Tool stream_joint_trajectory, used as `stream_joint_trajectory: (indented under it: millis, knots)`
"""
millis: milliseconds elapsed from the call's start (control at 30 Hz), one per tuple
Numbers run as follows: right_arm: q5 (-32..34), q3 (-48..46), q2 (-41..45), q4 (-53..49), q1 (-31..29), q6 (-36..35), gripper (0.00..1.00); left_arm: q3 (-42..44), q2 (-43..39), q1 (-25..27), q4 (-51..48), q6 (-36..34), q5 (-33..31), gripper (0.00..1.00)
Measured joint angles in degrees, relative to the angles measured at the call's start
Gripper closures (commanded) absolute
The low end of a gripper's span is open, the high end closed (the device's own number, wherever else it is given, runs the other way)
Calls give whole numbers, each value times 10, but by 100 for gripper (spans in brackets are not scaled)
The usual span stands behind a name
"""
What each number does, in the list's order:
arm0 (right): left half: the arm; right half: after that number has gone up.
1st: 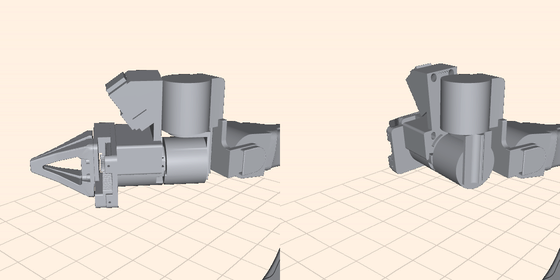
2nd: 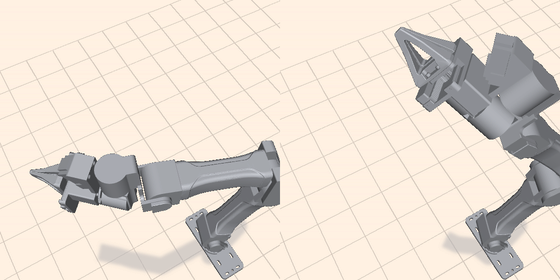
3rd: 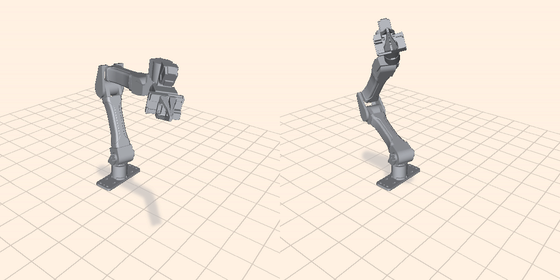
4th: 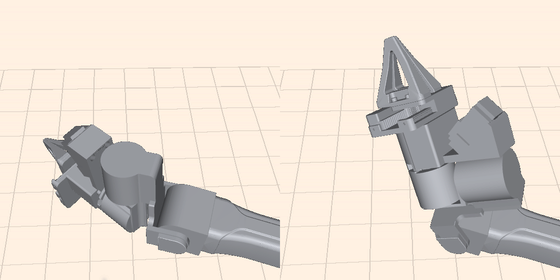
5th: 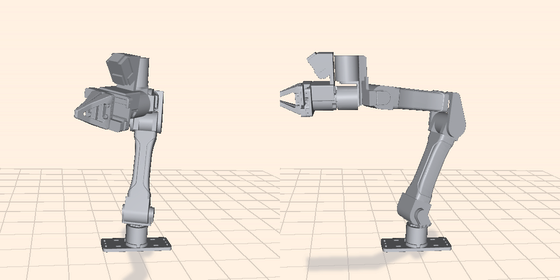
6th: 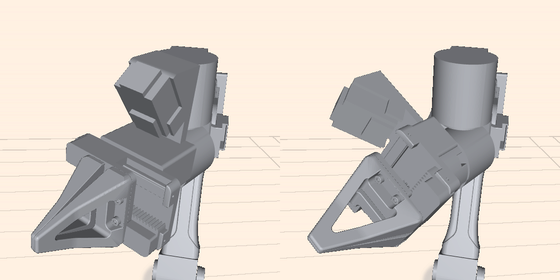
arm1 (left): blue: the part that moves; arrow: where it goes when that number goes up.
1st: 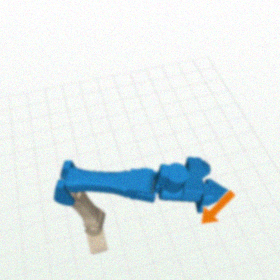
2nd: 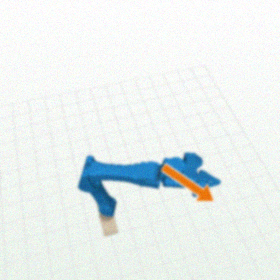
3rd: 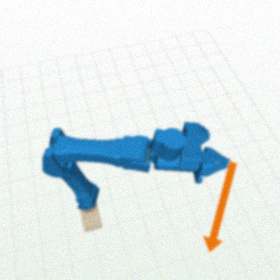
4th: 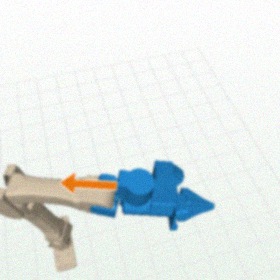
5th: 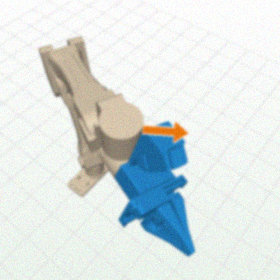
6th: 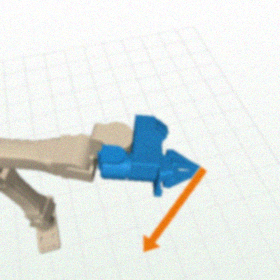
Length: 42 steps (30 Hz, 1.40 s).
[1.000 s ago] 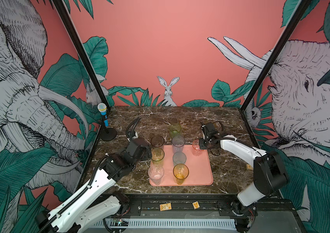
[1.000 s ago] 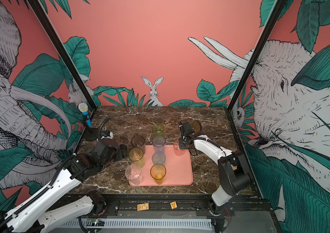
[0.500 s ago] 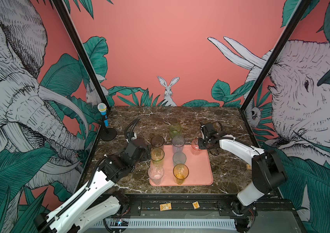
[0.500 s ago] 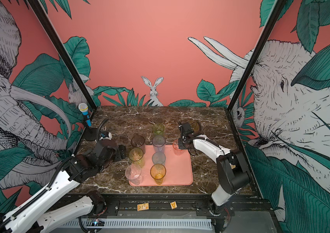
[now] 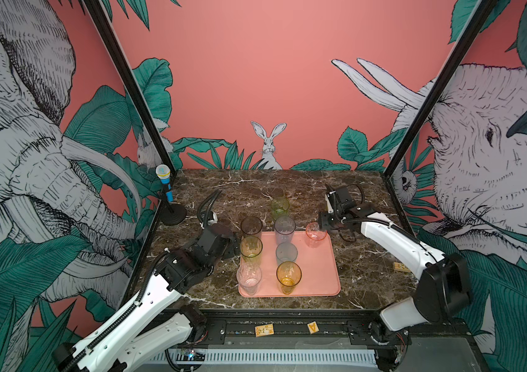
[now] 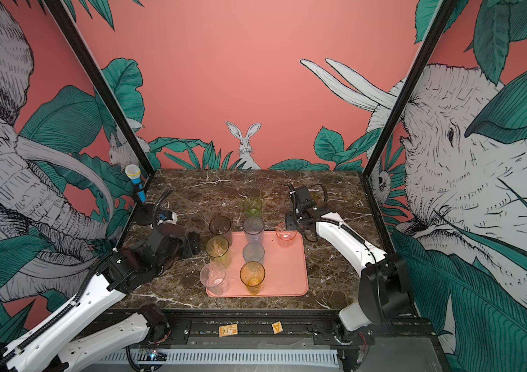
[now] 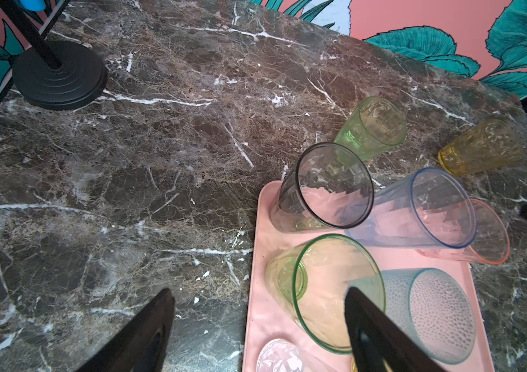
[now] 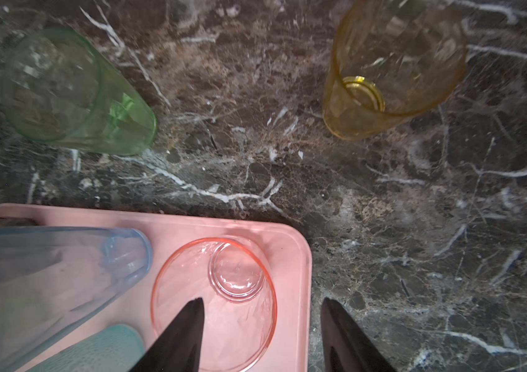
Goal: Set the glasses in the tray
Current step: 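Raise right gripper and reach toward the green glass on the table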
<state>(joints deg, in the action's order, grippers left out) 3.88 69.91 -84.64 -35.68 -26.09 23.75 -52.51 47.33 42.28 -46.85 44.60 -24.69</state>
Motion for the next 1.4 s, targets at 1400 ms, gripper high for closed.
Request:
stream_joint_trajectory:
  millis: [1400]
  knots:
    - [-90, 311, -201, -17, -1, -6, 39, -15, 8, 0, -33, 9, -28, 16]
